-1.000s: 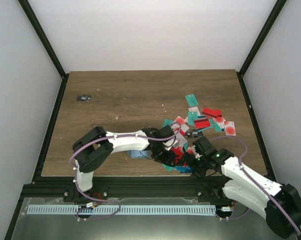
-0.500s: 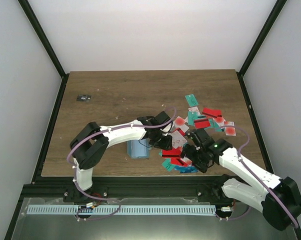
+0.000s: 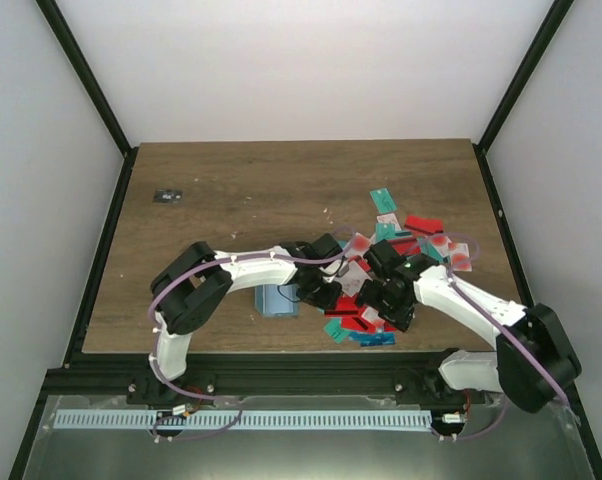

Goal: Put the credit cards into the card holder

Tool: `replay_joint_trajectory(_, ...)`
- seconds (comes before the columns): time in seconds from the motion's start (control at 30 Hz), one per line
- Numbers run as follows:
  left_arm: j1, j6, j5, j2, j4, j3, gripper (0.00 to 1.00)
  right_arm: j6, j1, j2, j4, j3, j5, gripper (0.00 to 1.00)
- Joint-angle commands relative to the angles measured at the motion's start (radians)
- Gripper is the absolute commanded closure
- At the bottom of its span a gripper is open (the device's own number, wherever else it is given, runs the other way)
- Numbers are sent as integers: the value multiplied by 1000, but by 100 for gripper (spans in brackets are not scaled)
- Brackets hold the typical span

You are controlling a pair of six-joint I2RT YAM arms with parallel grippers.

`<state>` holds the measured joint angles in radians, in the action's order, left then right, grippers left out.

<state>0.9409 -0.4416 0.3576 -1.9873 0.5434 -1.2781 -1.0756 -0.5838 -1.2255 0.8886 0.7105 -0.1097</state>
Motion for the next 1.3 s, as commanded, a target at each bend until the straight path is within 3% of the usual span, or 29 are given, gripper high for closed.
replay_joint_trajectory(0.0, 3, 32, -72, -17, 47, 56, 94, 15, 7, -71, 25, 64, 48, 13)
replay_joint_trajectory(0.5, 4, 59, -70, -7, 43, 65, 95, 33, 7, -245, -42, 79, 36, 16)
replay_joint_trajectory(0.8, 3, 66, -74, 5, 46, 72, 95, 15, 7, -272, -63, 56, 28, 27)
replay_joint_trajectory(1.1, 3, 63, -72, 12, 40, 77, 95, -21, 6, -179, -32, 9, -13, 13)
replay_joint_trajectory(1.27, 4, 57, -63, 15, 32, 86, 95, -49, 7, -149, -38, -7, -15, 12)
